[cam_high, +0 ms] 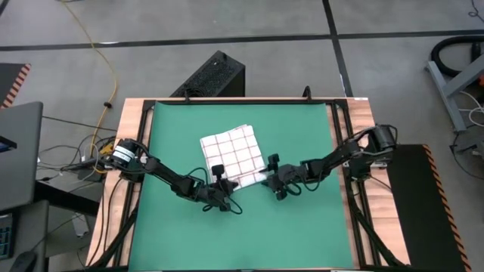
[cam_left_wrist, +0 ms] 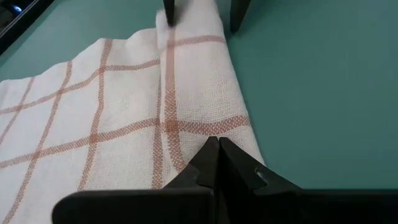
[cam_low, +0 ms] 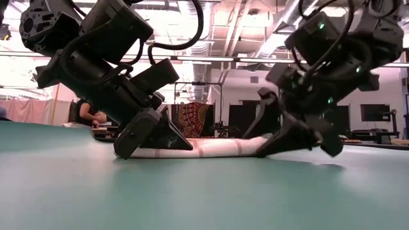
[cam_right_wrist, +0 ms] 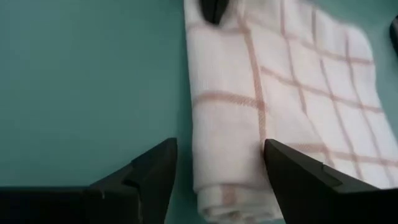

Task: Roll towel into tight, uniform cylinder
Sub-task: Roll the kitchen towel on the table

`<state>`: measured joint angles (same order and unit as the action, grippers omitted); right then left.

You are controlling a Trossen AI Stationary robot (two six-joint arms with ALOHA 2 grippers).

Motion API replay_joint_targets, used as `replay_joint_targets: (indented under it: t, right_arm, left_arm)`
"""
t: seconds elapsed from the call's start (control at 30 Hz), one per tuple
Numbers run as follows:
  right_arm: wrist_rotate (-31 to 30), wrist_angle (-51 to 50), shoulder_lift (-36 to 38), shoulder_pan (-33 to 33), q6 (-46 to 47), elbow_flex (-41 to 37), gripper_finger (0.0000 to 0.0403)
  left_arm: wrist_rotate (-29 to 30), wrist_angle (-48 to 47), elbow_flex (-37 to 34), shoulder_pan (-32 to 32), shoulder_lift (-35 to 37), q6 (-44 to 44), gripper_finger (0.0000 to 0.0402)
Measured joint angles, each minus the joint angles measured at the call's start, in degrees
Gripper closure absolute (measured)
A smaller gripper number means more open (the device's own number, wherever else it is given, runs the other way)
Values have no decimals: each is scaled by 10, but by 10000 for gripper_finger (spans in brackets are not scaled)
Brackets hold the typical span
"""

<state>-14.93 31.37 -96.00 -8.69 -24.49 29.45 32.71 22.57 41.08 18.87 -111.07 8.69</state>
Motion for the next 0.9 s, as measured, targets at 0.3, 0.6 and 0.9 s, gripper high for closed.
replay_joint_targets:
  t: [0.3, 0.6, 0.9]
  right_arm:
    - [7, 21, -72, 35, 31, 2, 148]
    - [-1, 10, -81, 40, 99, 3, 286]
    - [-9, -2, -80, 29, 173, 4, 368]
  left_arm:
    - [-2, 0, 0, 0, 0, 1, 401]
    - [-12, 2, 0, 0, 0, 1, 401]
    - [-53, -18, -4, 14, 49, -9, 401]
